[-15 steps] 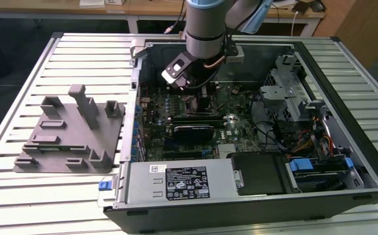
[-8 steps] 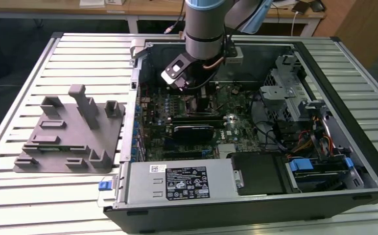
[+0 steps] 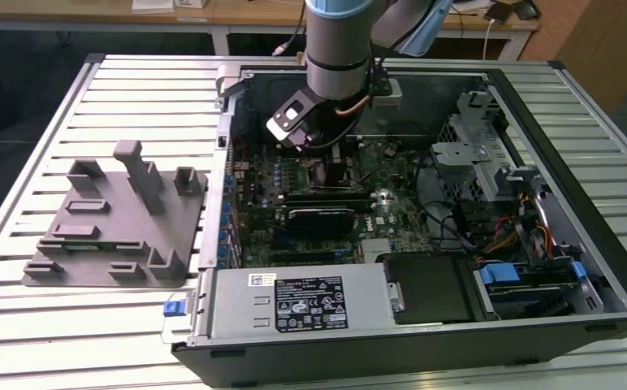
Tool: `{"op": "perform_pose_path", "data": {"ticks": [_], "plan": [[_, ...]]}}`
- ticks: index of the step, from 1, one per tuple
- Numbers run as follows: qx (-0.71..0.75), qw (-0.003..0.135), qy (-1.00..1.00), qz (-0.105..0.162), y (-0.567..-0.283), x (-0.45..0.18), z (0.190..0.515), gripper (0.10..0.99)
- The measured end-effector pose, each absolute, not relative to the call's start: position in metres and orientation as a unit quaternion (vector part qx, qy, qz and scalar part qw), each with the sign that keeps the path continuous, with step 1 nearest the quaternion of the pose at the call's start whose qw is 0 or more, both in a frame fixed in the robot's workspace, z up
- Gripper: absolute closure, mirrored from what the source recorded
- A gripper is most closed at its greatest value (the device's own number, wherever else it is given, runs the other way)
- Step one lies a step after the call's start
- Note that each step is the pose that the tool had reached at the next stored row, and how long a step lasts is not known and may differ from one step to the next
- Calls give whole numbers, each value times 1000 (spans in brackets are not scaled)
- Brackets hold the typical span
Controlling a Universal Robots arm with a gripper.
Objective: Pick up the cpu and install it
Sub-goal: 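Place the cpu into insertion slot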
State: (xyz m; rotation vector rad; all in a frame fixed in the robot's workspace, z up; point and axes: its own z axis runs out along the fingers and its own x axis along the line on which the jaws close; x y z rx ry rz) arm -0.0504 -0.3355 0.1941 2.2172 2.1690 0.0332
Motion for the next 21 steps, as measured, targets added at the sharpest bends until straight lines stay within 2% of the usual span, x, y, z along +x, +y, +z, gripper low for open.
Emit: {"op": "perform_pose_path", "data": {"ticks": [15,21], "plan": [[715,20,699,11,-335,-51,192,545],[715,15,699,15,-335,-51,192,545]]}}
